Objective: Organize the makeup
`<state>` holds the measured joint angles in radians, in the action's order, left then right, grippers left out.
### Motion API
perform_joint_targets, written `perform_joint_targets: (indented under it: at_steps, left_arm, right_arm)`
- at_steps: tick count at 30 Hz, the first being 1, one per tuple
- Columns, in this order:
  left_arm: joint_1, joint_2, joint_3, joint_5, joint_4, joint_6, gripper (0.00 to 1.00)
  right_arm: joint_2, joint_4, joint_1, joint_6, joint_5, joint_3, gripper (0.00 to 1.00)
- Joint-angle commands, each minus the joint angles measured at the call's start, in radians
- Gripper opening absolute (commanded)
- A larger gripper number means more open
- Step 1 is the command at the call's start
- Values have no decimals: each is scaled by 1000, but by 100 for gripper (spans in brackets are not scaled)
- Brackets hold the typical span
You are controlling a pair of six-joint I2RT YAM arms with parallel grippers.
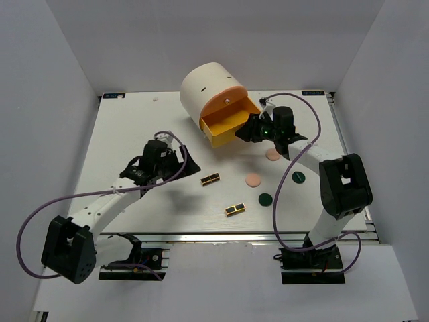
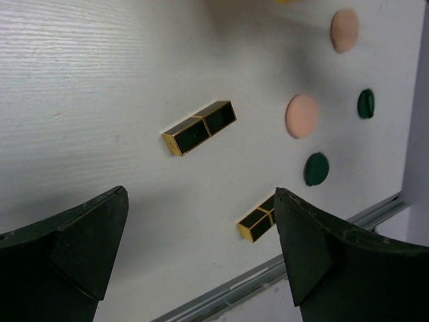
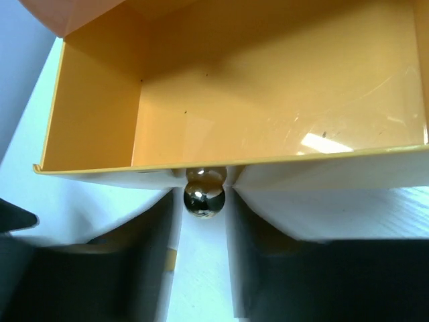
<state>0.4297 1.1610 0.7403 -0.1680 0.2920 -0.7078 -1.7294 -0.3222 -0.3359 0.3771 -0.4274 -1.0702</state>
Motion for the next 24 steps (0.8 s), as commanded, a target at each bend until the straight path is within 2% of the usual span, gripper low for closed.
perform_joint_targets:
  at_steps: [1,3,4,8,11,12,13,14,17,20,24]
  left_arm:
    - [70,22,39,-50,-68,183,98]
    - [104,40,44,-33,-102,250,98]
    - [121,58,48,-13,-112,283,98]
    - [178,106,54,18,-186,477,98]
    - [196,192,91,42,-166,594,97]
    - [196,219,102,47,-160,594,97]
    - [207,268,119,47,-157,626,96]
    - [211,293,120,53,-163,640,95]
    - [233,374,132,84,-191,686,95]
    - [247,449,159,116,-205,706,93]
    - [259,514,182,202,-221,706,91]
  right_arm:
    - [30,8,3,-30,-11,-5,54]
    - [27,21,5,-56,-22,-20,72]
    - [31,41,5,-88,-24,-27,89]
    - [74,121,14,-202,-33,-25,89]
    - [146,222,38,-334,-54,-10,89]
    - [146,270,38,-371,-63,-16,89]
    - [168,316,57,-480,-82,-23,89]
    - [178,421,70,-533,-158,-30,89]
    - [240,483,175,-648,-372,-14,89]
    - [287,521,238,-740,-465,-10,89]
    - [336,629,247,-839,-501,-17,89]
